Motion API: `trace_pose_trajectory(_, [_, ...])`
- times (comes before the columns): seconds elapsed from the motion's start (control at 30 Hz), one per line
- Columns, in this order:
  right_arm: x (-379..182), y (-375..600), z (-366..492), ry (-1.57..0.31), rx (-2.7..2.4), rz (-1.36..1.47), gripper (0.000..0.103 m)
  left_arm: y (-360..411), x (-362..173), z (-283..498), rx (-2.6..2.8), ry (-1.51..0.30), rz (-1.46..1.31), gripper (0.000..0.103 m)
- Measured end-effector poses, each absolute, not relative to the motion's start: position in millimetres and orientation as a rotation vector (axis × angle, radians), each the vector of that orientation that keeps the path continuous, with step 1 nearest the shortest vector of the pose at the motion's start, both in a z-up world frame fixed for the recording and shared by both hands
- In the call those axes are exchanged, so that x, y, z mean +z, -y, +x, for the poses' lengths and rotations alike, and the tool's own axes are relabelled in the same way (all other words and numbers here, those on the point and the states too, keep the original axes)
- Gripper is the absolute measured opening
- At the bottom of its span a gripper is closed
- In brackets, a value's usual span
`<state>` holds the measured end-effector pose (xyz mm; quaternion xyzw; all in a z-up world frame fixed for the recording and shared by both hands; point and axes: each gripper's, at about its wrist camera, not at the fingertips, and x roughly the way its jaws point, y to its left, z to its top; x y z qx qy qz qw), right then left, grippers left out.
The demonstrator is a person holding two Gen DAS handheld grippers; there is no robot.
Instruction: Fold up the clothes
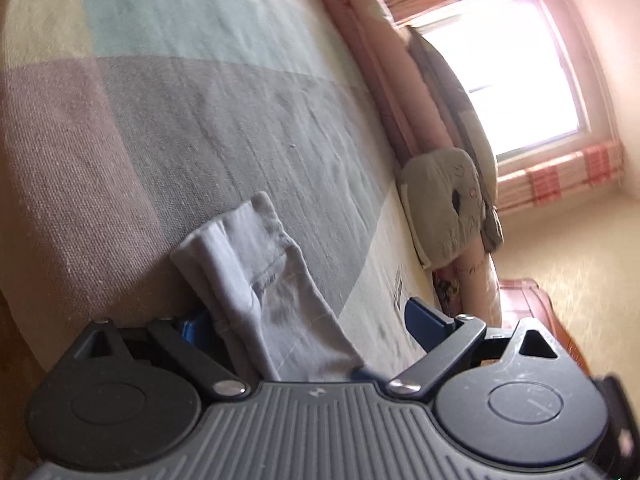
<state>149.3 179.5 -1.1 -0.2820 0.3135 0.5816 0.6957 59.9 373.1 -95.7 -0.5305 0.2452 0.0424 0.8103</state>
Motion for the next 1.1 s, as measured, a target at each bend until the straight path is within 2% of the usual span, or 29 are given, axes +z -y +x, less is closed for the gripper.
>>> trace_pose_trajectory(0.13, [7,-154,164,-0.725,1.231,-0.553,0.053,-379,-87,69,0.127,-0.507,-1.071,0.092])
trace_pose_trajectory(0.33, [7,-125,179,-0.771,1.115,-0.454,0.057,-364,-89,73,0.043,-0.523,-0.975,0.090])
trace_pose_trajectory(0.43, [2,-113,188,-0.802,1.082,-0.396,0.059,-364,-86,80,0.056,-0.557,-0.870,0.078])
trace_pose_trajectory(0.53, [-2,-104,190,-0.820,1.058,-0.371,0.059,-374,-90,85,0.062,-0.520,-0.902,0.072])
trace_pose_trajectory(0.6, [-3,-99,190,-0.829,1.047,-0.365,0.059,-373,-89,89,0.080,-0.535,-0.866,0.061])
trace_pose_trajectory(0.63, [-4,-98,189,-0.837,1.043,-0.361,0.059,-372,-87,91,0.095,-0.546,-0.846,0.052])
trace_pose_trajectory(0.67, [-5,-97,190,-0.846,1.042,-0.354,0.061,-370,-85,92,0.119,-0.564,-0.818,0.038])
trace_pose_trajectory(0.7, [-6,-96,191,-0.861,1.040,-0.338,0.064,-368,-83,93,0.144,-0.583,-0.784,0.030])
trace_pose_trajectory(0.73, [-7,-94,192,-0.880,1.038,-0.315,0.071,-364,-81,96,0.167,-0.602,-0.734,0.017])
trace_pose_trajectory(0.77, [-8,-91,194,-0.906,1.041,-0.282,0.080,-362,-78,97,0.185,-0.617,-0.690,0.012])
trace_pose_trajectory(0.83, [-11,-87,200,-0.964,1.054,-0.207,0.087,-359,-74,92,0.188,-0.625,-0.645,0.012])
trace_pose_trajectory(1.0, [-22,-73,225,-1.145,1.073,0.112,0.092,-345,-48,90,0.165,-0.568,-0.595,0.012])
trace_pose_trajectory(1.1, [-31,-66,239,-1.238,1.085,0.348,0.100,-339,-33,90,0.144,-0.537,-0.577,0.012])
